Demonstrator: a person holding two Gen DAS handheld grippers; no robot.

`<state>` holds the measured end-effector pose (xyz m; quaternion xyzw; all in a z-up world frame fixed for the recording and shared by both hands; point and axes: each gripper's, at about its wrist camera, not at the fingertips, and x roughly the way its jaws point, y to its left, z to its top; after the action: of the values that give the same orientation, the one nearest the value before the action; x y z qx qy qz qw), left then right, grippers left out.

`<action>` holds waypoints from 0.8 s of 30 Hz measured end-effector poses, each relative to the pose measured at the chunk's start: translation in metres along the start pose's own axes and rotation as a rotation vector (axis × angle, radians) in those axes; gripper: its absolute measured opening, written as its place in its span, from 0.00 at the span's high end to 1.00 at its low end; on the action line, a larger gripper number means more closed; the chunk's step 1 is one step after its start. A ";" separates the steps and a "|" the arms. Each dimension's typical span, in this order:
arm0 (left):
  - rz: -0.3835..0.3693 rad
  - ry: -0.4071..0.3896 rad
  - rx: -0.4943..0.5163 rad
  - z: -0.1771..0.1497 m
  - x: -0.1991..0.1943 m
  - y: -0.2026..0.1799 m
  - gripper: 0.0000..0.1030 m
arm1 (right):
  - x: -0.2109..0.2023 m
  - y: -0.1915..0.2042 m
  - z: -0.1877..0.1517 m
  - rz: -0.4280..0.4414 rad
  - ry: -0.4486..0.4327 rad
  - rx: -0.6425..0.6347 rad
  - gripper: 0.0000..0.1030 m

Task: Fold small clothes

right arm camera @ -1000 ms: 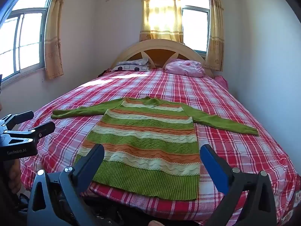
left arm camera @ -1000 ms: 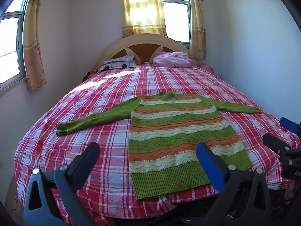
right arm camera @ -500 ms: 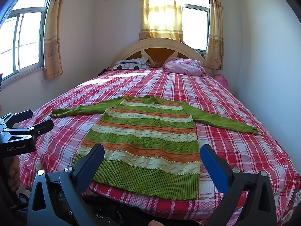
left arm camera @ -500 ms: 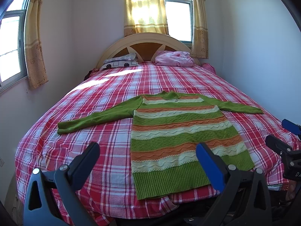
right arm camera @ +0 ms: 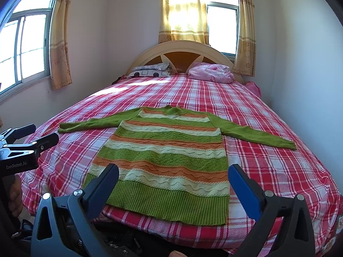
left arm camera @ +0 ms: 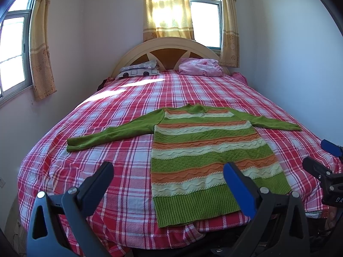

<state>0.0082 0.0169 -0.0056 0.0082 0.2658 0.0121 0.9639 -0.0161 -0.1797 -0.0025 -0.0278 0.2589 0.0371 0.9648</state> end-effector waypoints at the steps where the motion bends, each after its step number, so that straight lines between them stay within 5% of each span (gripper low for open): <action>1: 0.002 0.000 0.000 0.000 0.000 0.000 0.00 | 0.000 0.000 0.000 0.000 0.001 0.000 0.01; 24: 0.009 0.006 -0.005 0.001 0.001 0.002 0.00 | 0.005 0.001 -0.003 0.004 0.020 0.003 0.01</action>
<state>0.0097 0.0192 -0.0057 0.0070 0.2687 0.0169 0.9631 -0.0132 -0.1788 -0.0074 -0.0263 0.2687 0.0382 0.9621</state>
